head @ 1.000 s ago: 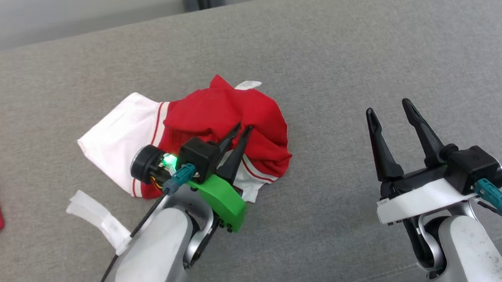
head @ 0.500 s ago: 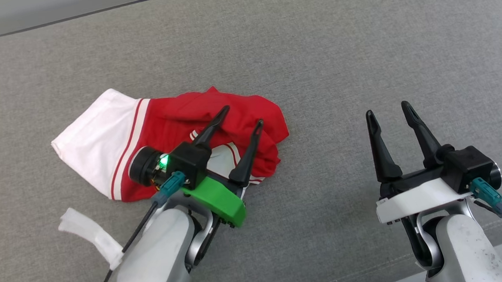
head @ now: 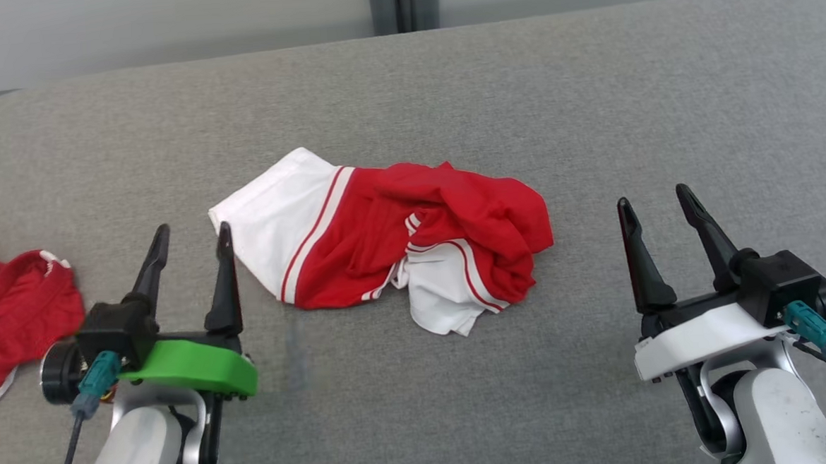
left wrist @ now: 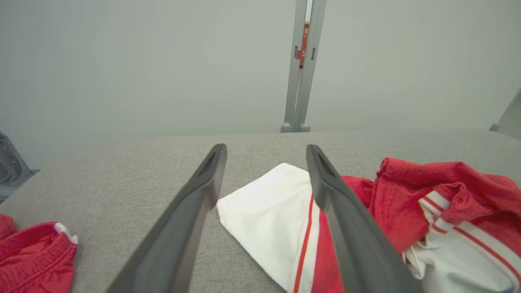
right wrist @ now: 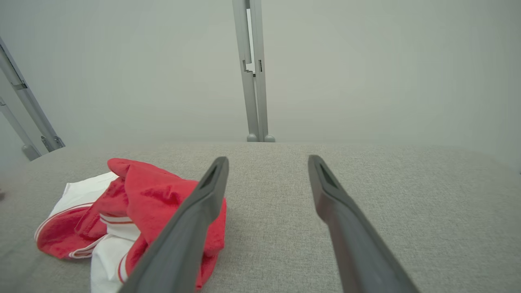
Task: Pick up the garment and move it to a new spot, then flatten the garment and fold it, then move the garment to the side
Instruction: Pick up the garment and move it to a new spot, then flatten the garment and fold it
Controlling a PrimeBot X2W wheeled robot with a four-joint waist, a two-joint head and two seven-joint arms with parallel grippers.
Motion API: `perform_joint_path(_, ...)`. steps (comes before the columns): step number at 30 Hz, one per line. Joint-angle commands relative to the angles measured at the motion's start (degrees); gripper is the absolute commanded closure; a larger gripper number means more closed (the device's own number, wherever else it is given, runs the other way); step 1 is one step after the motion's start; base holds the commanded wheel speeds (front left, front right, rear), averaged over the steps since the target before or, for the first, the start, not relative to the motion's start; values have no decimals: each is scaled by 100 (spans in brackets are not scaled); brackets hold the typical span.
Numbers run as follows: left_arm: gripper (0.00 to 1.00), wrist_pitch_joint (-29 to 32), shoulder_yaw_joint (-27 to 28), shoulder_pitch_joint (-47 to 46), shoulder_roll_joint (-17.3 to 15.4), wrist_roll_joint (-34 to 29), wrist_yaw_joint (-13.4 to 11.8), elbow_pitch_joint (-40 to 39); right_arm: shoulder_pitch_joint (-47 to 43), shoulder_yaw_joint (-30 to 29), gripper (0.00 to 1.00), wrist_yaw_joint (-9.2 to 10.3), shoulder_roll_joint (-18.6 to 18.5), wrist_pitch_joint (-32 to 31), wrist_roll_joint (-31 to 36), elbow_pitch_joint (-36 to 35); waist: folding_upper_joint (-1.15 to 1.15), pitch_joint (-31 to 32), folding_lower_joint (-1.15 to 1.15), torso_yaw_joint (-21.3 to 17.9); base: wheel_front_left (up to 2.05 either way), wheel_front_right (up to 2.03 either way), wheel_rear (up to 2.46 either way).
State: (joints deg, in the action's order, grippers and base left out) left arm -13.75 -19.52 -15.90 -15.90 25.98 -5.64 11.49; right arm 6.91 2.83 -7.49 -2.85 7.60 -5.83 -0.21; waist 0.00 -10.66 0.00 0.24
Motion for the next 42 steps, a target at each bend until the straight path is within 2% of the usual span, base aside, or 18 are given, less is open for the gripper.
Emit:
perform_joint_path(1, 0, -48, 85, 137, -81, 48, -40, -35, -102, -42, 0, 0, -10, -42, 44, -60, 0, 297, 0, 380, 0, 0, 0)
perform_joint_path(7, 0, -98, 213, 441, -212, 44, -37, -102, -277, -145, 0, 0, -12, -124, 59, -151, 0, 401, 0, 432, 0, 0, 0)
perform_joint_path(23, 0, -48, 66, 985, -184, 52, -120, -72, -830, -152, 0, 0, -11, -231, -96, -203, 0, 856, 0, 225, 0, 0, 0)
perform_joint_path(42, 0, 21, 16, 967, -272, 83, -194, -179, -787, -92, 0, 0, -11, -236, -77, -183, 0, 849, 0, 257, 0, 0, 0)
